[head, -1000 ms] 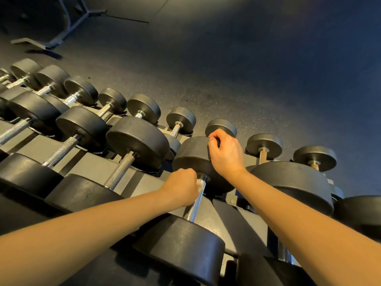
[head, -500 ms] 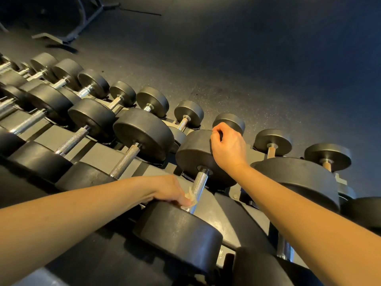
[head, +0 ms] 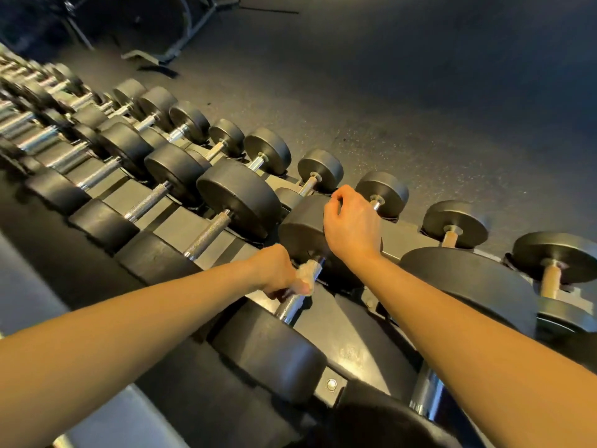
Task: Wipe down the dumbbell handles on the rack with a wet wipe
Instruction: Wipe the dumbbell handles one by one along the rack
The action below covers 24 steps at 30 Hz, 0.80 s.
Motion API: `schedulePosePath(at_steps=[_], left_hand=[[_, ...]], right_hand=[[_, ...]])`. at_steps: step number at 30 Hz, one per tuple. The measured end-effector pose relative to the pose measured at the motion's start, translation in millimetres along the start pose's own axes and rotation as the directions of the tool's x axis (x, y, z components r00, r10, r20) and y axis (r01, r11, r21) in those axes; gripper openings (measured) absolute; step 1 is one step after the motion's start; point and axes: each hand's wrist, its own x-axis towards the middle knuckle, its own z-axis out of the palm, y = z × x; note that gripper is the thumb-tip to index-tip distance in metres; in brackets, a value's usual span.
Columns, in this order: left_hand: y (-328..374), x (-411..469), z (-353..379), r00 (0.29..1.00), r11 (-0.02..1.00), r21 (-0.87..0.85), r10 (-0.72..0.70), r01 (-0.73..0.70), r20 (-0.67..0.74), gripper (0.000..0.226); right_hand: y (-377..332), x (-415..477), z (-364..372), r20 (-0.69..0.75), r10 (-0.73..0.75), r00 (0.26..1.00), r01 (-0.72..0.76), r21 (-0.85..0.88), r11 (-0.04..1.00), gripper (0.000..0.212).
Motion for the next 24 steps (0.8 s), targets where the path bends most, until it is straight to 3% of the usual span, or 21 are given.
schedulePosePath(at_steps=[3, 6, 11, 14, 16, 18, 20, 24], left_hand=[[-4, -16, 4, 0.997, 0.958, 0.285, -0.054, 0.033, 0.064, 0.051], [1, -12, 10, 0.993, 0.941, 0.324, -0.114, 0.099, 0.028, 0.05], [14, 5, 15, 0.986, 0.965, 0.214, -0.136, 0.153, -0.093, 0.063], [21, 13, 17, 0.981, 0.987, -0.091, -0.146, 0.135, -0.129, 0.056], [24, 17, 17, 0.977, 0.942, -0.319, -0.154, 0.101, -0.145, 0.049], [22, 16, 16, 0.978, 0.89, -0.441, -0.179, 0.114, -0.108, 0.044], [14, 9, 14, 0.98, 0.876, -0.464, -0.185, 0.132, -0.072, 0.037], [-1, -13, 2, 0.993, 0.946, -0.304, -0.116, 0.114, 0.011, 0.032]], right_hand=[[1, 0, 1, -0.01, -0.01, 1.0, 0.01, 0.018, 1.0, 0.011], [0, 0, 1, -0.005, -0.021, 1.0, 0.021, 0.02, 1.0, 0.009], [3, 3, 3, -0.013, -0.052, 0.999, 0.052, 0.016, 0.999, 0.012], [4, 2, 4, -0.015, -0.06, 0.998, 0.061, 0.025, 0.998, 0.011], [3, 1, 4, -0.015, -0.056, 0.998, 0.057, 0.025, 0.998, 0.012], [3, 2, 3, -0.013, -0.056, 0.998, 0.056, 0.022, 0.998, 0.012], [3, 2, 2, -0.003, -0.052, 0.999, 0.053, 0.029, 0.998, 0.012], [3, 3, 3, 0.002, -0.054, 0.999, 0.054, 0.038, 0.998, 0.011]])
